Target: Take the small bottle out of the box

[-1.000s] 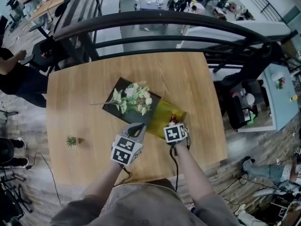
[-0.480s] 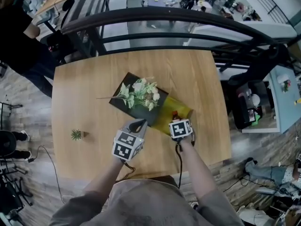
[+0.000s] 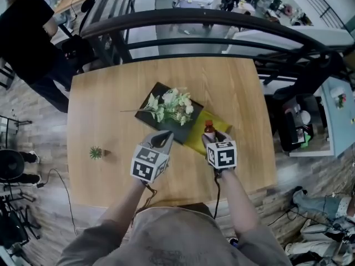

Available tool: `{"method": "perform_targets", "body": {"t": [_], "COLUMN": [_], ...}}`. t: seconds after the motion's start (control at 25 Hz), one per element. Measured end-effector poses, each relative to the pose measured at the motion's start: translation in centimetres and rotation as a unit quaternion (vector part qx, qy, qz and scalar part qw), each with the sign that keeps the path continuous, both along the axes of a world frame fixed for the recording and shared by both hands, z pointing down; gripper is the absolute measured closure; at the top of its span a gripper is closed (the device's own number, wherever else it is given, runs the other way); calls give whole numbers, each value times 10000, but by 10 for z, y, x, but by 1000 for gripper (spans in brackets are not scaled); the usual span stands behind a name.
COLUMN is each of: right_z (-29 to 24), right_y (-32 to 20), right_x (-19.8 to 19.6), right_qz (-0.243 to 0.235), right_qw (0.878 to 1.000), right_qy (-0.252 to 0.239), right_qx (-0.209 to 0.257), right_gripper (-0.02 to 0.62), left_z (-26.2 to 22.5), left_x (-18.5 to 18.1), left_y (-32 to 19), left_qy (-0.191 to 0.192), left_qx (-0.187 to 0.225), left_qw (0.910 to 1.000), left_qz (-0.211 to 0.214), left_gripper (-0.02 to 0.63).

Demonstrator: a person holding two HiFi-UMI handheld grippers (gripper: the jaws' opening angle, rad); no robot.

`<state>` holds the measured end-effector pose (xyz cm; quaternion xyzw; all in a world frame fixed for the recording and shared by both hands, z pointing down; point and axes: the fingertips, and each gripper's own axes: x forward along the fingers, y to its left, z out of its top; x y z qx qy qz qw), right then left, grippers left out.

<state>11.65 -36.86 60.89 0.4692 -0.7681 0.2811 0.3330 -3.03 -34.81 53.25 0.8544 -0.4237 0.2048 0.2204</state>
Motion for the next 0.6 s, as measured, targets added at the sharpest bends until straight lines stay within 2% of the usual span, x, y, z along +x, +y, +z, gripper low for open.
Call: {"method": "perform_targets", "body": {"t": [0.28,0.6], "right_z": [-104,-207], "right_y": [-3,20], "right_x": [-19,-31], "right_qz": [-166,-281], "right_qw": [9919,9668], "right_qy": [-524,-950], "right_qx": [1148,2355], "right_gripper": [376,375], "left_z": [-50,-134], "left_x": [-6,-8], "left_y": [-4,2], "left_qy": [35,191], "left_qx": [564,1562], "left_qw": [9984,9875], "left_qz": [-84,-127], "left_gripper": [604,604]}}
